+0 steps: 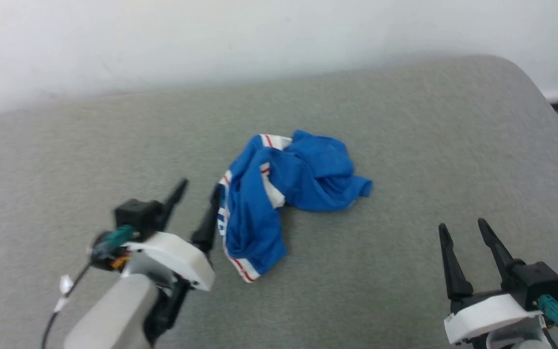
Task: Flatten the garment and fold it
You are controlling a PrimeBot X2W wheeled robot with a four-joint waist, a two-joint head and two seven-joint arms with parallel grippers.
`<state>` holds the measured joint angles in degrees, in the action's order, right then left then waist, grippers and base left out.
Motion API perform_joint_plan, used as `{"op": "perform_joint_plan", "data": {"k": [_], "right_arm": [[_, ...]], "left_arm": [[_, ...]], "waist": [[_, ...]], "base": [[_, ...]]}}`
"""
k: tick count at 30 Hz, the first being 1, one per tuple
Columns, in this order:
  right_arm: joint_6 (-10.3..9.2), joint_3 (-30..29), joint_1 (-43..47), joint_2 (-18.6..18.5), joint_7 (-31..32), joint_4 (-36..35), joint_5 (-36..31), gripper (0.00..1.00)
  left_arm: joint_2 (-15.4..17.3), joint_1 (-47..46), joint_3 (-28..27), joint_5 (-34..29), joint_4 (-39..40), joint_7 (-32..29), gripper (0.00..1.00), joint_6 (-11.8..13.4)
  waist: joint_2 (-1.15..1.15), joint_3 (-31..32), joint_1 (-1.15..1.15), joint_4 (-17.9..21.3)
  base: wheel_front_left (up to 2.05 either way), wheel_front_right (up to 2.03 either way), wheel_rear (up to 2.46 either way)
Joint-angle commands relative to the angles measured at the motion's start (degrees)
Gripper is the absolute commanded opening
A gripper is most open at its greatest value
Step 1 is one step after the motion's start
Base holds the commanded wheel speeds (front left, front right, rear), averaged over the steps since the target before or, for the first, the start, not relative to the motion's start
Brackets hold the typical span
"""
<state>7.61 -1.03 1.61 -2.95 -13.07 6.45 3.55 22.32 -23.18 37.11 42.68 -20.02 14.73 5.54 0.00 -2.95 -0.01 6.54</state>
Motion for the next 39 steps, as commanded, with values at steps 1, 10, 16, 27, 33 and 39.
{"op": "perform_joint_plan", "data": {"k": [1, 10, 16, 27, 33, 39], "right_arm": [[-0.12, -0.02, 0.55, 0.07, 0.15, -0.16, -0.22, 1.00], [-0.12, -0.37, 2.52, 0.07, 0.87, -0.56, 0.20, 1.00], [-0.12, 0.57, 2.63, 0.07, 0.94, -0.18, 1.11, 1.00], [-0.12, 4.11, -0.57, 0.07, 5.82, -0.56, -2.29, 1.00], [-0.12, 11.60, -7.92, -0.67, 19.61, 3.20, -0.83, 1.00], [-0.12, 16.90, -16.72, -4.44, 30.58, 9.42, 3.63, 1.00]], "left_arm": [[0.76, 1.22, -1.27, -1.26, 1.53, 0.22, 1.00, 0.60], [0.99, 16.44, -18.23, -16.83, 20.29, 0.26, 1.00, 5.76], [-2.92, 26.94, -24.54, -25.10, 23.51, 0.26, 1.00, 6.60], [-9.64, 28.30, -27.69, -30.20, 21.71, 0.27, 1.00, -0.33], [-12.09, 26.94, -28.54, -31.85, 17.82, 0.27, 1.00, -3.50], [-14.38, 24.78, -29.16, -33.15, 15.33, 0.27, 1.00, -5.57]], "waist": [[0.00, 2.94, 0.01, -3.38], [0.00, 3.58, 0.01, -6.81], [0.00, 2.99, 0.01, -7.82], [0.00, 0.61, 0.01, -14.34], [0.00, -2.17, 0.01, -19.01], [0.00, -4.17, 0.01, -24.00]], "base": [[0.00, 0.00, 0.00], [0.00, 0.00, 0.00], [0.00, 0.00, 0.00], [0.00, 0.00, 0.00], [0.00, 0.00, 0.00], [0.00, 0.00, 0.00]]}}
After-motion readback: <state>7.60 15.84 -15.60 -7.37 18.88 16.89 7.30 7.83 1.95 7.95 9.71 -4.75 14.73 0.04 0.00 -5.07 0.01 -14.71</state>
